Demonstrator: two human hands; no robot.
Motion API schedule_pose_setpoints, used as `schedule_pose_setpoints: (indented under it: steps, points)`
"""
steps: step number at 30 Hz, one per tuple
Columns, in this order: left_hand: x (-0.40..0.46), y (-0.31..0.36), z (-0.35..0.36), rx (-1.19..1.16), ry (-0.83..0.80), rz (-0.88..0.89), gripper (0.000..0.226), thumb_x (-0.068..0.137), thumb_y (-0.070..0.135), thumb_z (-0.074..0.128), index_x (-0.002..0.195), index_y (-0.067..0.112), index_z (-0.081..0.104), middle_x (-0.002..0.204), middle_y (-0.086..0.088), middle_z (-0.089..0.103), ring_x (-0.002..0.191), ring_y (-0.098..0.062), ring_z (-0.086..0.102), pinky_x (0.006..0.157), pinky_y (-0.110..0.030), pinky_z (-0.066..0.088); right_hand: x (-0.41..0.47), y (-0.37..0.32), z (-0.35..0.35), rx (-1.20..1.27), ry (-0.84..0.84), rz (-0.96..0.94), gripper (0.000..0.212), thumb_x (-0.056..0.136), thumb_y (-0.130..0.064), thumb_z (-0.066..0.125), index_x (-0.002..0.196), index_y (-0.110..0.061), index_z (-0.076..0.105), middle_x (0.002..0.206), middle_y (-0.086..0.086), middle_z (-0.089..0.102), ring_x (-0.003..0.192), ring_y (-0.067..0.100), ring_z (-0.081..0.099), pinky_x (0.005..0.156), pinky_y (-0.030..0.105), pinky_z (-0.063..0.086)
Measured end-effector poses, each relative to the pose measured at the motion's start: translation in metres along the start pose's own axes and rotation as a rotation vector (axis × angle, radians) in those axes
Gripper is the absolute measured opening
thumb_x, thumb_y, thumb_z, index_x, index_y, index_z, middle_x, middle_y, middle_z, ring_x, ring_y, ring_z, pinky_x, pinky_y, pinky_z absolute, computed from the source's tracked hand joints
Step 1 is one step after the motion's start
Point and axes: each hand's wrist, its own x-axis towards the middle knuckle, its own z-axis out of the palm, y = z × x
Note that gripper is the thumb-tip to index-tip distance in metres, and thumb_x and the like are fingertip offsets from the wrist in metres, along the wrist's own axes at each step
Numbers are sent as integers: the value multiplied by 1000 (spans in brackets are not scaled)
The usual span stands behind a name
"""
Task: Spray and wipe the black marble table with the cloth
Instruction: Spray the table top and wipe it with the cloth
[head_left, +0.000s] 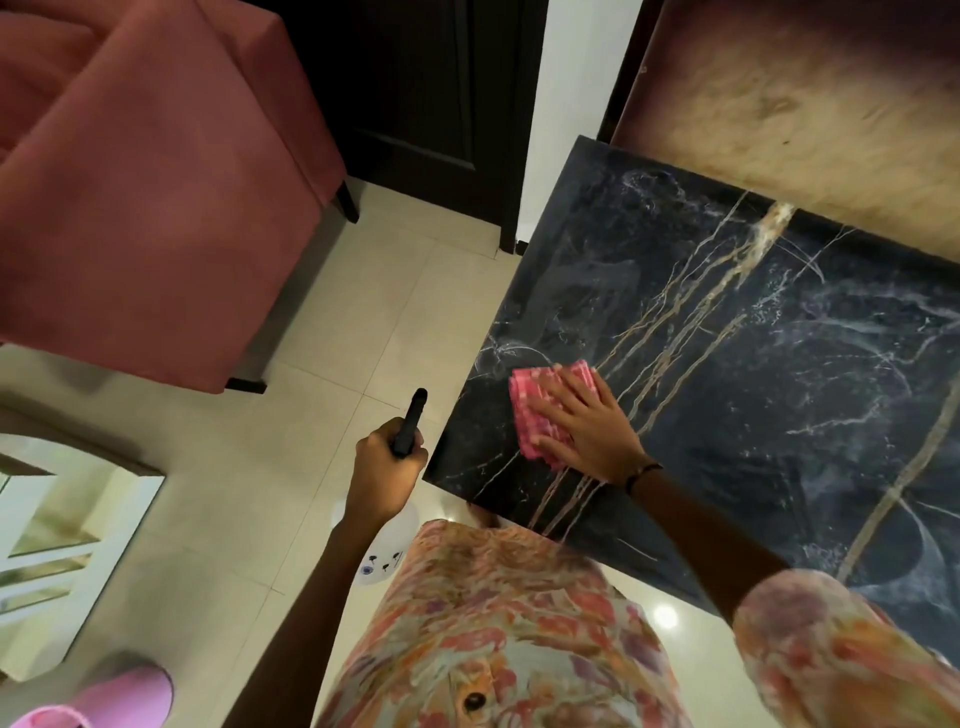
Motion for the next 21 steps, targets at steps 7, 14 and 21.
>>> schedule_pose_setpoints:
  steps: [7, 14, 21]
  points:
    - [8, 6, 4, 17, -23, 18, 5, 77, -5, 56, 79, -2, 59, 58, -11, 50, 50, -29, 39, 52, -35, 35, 44, -90, -4, 36, 24, -105, 59, 93, -64, 26, 141, -33, 37, 150, 6, 40, 140, 32, 31, 112, 65, 18]
    - [18, 18, 10, 9, -74, 7, 7, 79, -3, 58, 80, 4, 60, 59, -7, 51, 52, -25, 44, 57, -29, 39, -36, -12, 15, -84, 7, -235, 62, 93, -68, 23, 146, -37, 30, 151, 2, 37, 144, 28, 19, 114, 58, 10]
    - [29, 23, 14, 25, -75, -4, 7, 78, -3, 59, 80, 3, 61, 61, -9, 53, 52, -28, 43, 58, -37, 40, 49, 11, -18, -16, -6, 83, 63, 93, -67, 18, 148, -35, 23, 155, 6, 31, 145, 31, 20, 115, 61, 15]
